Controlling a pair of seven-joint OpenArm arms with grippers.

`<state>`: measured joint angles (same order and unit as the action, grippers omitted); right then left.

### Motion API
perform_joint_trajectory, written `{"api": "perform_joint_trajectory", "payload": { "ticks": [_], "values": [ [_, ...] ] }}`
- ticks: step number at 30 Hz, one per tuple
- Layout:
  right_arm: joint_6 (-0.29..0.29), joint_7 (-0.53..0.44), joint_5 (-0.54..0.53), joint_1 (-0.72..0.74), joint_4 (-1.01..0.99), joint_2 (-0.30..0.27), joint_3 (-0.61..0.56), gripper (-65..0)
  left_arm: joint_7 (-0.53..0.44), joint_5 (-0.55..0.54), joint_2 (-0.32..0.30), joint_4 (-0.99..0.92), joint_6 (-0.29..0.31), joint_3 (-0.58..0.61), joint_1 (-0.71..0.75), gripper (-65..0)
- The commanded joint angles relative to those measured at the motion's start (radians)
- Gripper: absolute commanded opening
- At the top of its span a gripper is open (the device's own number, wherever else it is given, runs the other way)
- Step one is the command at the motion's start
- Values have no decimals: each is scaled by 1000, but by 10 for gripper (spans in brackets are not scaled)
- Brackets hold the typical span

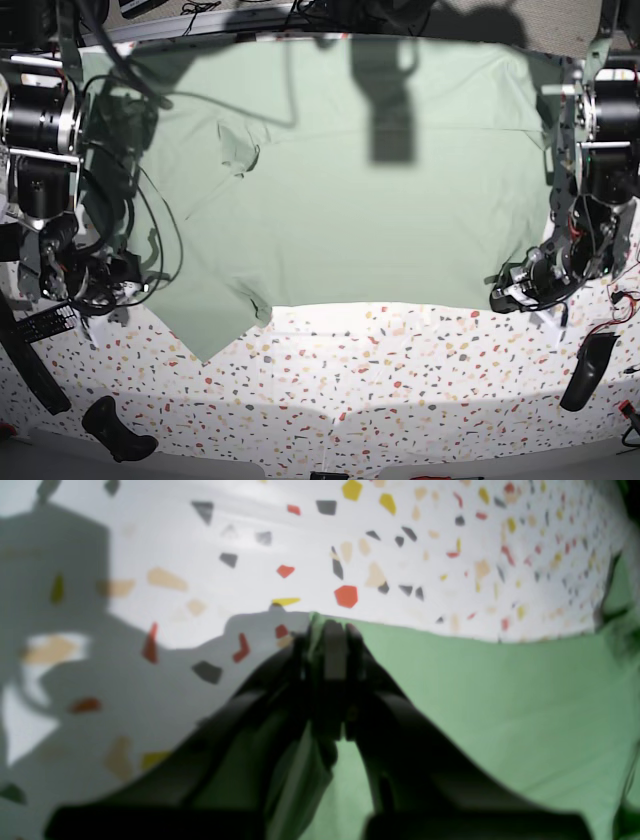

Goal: Fold the T-shirt properly
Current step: 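Grasp the shirt's hem corners with both grippers, then lift the hem with both grippers and fold it over toward the collar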

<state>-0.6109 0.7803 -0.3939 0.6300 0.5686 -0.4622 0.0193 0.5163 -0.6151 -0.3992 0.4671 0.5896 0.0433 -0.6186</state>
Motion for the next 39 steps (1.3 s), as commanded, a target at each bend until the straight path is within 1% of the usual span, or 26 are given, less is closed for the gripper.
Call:
{"api": "perform_joint_trajectory", "payload": {
  "ticks": [1, 3, 4, 9, 14, 15, 16, 17, 21, 22, 24, 26, 30, 33, 35, 39],
  "values": [
    [-10, -13, -11, 52, 14, -14, 1, -650, -24, 8, -14, 18, -5, -3, -45, -650],
    [-10, -11, -11, 72, 14, -14, 1, -650, -24, 28, -16, 18, -41, -3, -62, -650],
    [-10, -9, -11, 82, 14, -12, 1, -650, -25, 28, -17, 18, -45, -3, -71, -650],
    [-11, -13, -11, 124, 14, -12, 1, -650, -25, 32, -17, 18, -44, -3, -135, -650],
    [-11, -12, -11, 156, 14, -12, 1, -650, -14, 82, -17, 18, -44, -3, -201, -650],
    [-17, -11, -11, 157, 16, -12, 1, -650, -7, 90, -17, 18, -43, -3, -209, -650],
    [-42, -12, -11, 156, 20, -12, 1, -650, 12, 91, -17, 18, -43, -3, -215, -650],
    [-86, -11, -11, 154, 24, -12, 1, -650, 37, 90, -17, 19, -43, -3, -217, -650],
    [-87, 0, -14, 135, 64, -12, 1, -650, 113, 87, -17, 24, -43, -3, -214, -650],
    [-87, 6, -29, 125, 84, -13, 1, -650, 127, 82, -19, 24, -43, -3, -213, -650],
    [-87, 20, -69, 92, 130, -15, 1, -650, 163, 35, -27, 24, -40, -3, -212, -650],
    [-87, 27, -85, 44, 195, -14, 1, -650, 206, -34, -42, 24, -8, -3, -212, -650],
    [-87, 39, -86, -80, 362, -17, 1, -650, 316, -155, -82, 24, 52, -3, -209, -650],
    [-87, 72, -88, -166, 473, -17, 1, -650, 382, -301, -121, 24, 93, -3, -187, -650],
    [-79, 85, -99, -216, 537, -18, 2, -650, 425, -396, -152, 24, 109, -3, -161, -650],
    [-62, 86, -116, -308, 658, -17, 46, -650, 512, -508, -204, 24, 109, -3, -110, -650]
  ]
}}
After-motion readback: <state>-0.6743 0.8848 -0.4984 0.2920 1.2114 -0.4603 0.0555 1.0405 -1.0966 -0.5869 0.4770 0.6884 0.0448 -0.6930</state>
